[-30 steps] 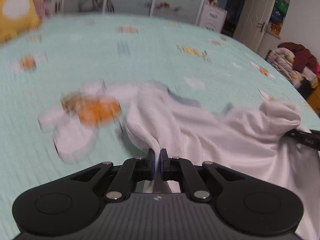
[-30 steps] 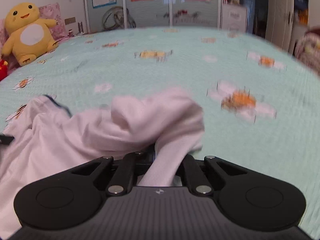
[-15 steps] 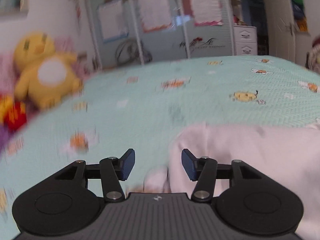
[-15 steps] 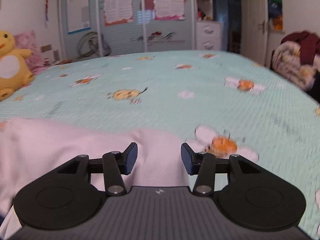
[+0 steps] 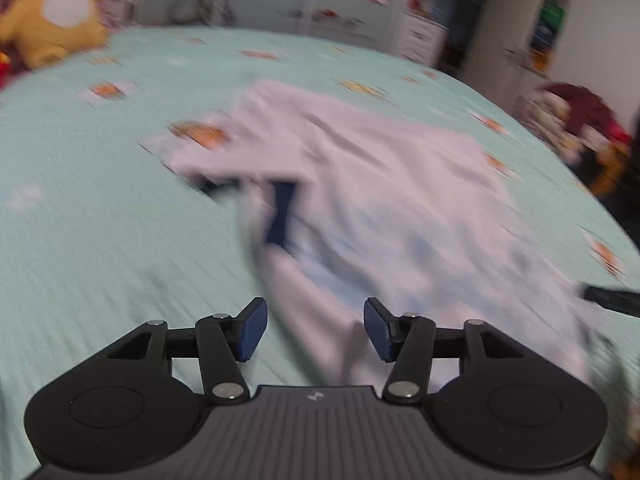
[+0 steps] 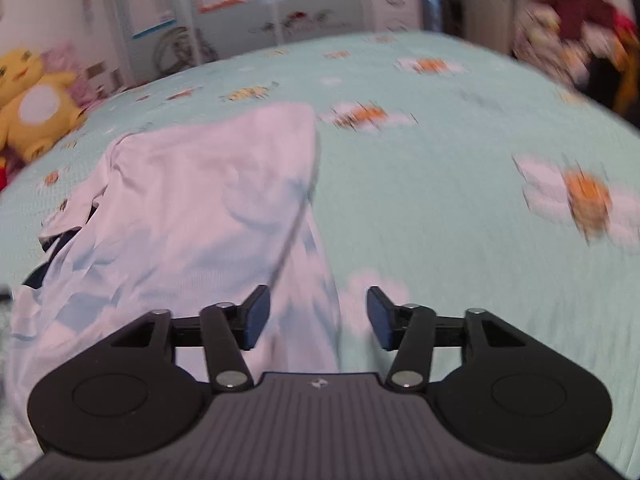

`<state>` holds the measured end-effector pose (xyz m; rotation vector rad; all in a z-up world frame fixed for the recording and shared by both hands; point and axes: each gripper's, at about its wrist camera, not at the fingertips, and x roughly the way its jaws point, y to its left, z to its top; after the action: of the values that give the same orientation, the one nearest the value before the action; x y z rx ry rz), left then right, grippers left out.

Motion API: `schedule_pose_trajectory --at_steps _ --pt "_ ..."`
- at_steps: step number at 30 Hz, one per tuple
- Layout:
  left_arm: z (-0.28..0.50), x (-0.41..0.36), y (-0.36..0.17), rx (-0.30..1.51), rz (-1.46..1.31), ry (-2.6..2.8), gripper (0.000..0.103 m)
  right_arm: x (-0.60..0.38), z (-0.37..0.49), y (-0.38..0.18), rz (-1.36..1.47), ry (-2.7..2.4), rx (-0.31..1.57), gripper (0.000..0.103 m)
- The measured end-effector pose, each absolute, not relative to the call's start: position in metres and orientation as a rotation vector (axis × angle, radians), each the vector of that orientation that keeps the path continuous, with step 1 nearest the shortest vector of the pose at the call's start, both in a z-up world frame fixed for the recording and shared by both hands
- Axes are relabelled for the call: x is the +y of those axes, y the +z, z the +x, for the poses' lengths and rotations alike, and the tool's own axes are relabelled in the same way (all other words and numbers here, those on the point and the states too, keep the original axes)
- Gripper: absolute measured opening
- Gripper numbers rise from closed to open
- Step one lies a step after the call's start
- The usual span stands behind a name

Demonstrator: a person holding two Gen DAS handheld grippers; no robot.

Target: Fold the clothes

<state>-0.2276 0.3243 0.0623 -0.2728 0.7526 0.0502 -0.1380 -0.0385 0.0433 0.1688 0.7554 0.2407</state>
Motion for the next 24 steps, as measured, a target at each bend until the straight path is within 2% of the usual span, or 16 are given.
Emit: schedule_pose_trajectory --at_steps 5,7,8,9,12,15,18,23,24 --pt "-0.222 0.302 0.044 0.771 -0.312 0.07 0.062 -0.046 -0.143 0.025 0.271 0.233 0.774 0.056" --pt "-0.215 0.297 0.036 0.772 -0.326 0.088 0.053 -0.039 -0.143 0.022 0.263 0.273 0.766 0.04" --pt "-0.212 0.294 0.032 0.773 -0.333 0.097 0.013 -0.036 -0.144 0.02 0.259 0.293 0.761 0.005" --pt "-0.208 0.295 0.034 0.774 -0.328 0.099 0.0 -0.033 -0.145 0.023 0.245 0.303 0.754 0.002" --pt "-0.209 0.319 0.057 0.692 -0.378 0.163 0.001 -0.036 -0.158 0.041 0.191 0.287 0.689 0.001" --pt "-0.217 0.339 0.084 0.625 -0.293 0.257 0.001 -0.061 -0.174 0.068 0.139 0.176 0.634 0.001" --pt "-0.222 0.35 0.088 0.658 -0.25 0.331 0.003 -0.073 -0.174 0.066 -0.032 0.105 0.691 0.002" --pt "-0.241 0.338 0.074 0.729 -0.206 0.404 0.005 -0.063 -0.18 0.053 -0.112 0.058 0.778 0.005" --pt "-0.246 0.332 0.074 0.737 -0.173 0.403 0.01 -0.058 -0.183 0.055 -0.107 0.06 0.779 0.008"
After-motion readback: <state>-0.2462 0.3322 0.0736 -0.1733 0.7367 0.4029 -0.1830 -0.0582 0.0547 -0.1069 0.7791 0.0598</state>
